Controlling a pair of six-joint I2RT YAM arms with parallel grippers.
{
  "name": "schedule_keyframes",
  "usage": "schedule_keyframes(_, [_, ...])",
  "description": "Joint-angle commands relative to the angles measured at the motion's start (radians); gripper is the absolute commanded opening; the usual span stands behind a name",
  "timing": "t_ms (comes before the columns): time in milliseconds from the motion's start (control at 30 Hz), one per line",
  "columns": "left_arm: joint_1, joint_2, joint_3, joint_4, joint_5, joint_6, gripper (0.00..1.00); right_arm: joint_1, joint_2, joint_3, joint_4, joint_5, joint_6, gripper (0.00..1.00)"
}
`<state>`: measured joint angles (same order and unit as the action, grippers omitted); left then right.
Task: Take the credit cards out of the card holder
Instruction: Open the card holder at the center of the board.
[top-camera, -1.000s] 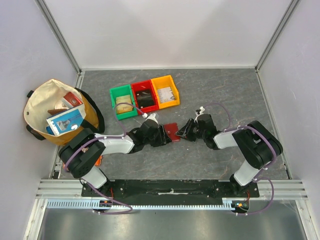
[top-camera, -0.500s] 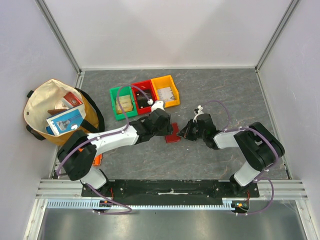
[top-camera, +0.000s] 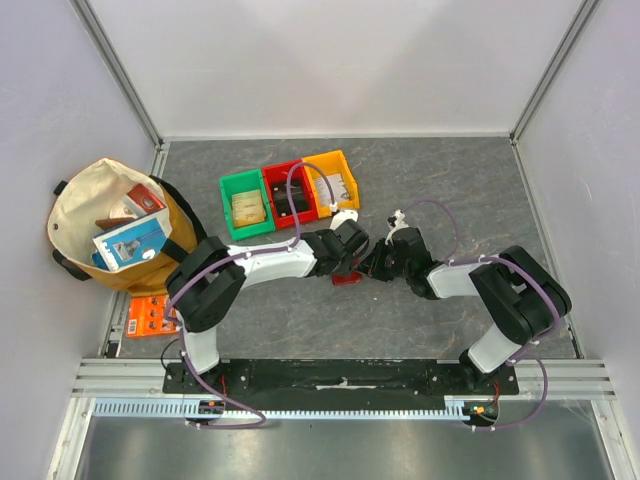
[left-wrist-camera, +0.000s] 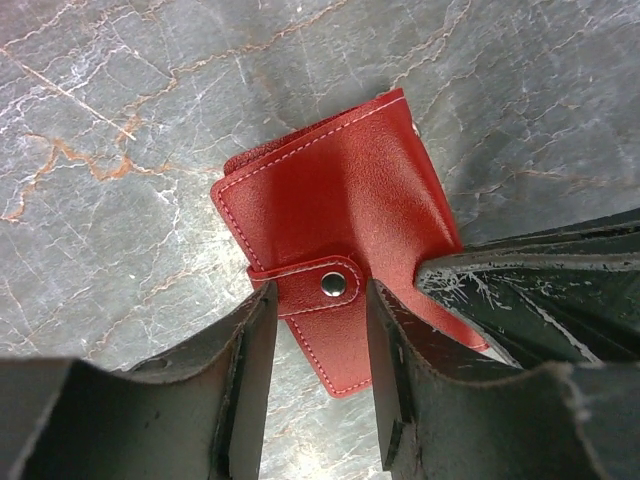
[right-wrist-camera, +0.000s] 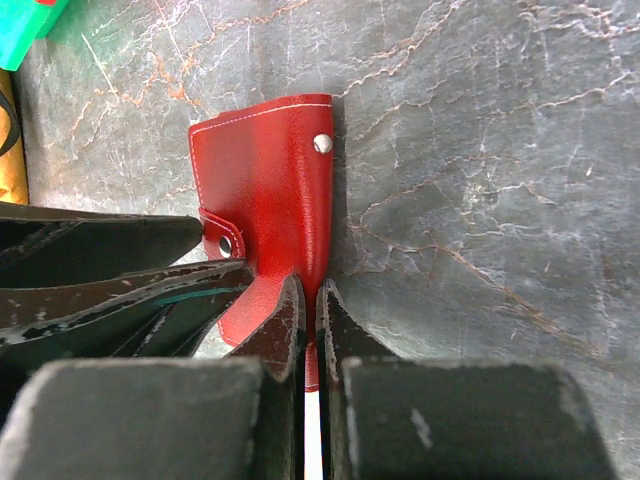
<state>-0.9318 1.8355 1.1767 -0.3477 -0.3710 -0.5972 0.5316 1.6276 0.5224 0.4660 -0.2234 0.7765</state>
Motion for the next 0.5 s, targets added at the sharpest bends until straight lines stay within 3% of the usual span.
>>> schedule_keyframes(0, [-0.018,0.040,0.070,-0.031,-0.025,0.063,0.47,-0.001,0.009,-0.018,-0.107,0.102,-0.065,0.00])
schedule_keyframes(333, [-0.030,0.140,0.135,-0.099,-0.022,0.086,0.46,0.001,0.008,-0.019,-0.107,0.108,-0.071,0.00])
schedule_keyframes(467, [-0.030,0.153,0.146,-0.120,-0.031,0.086,0.23,-0.001,0.008,-0.019,-0.107,0.108,-0.071,0.00])
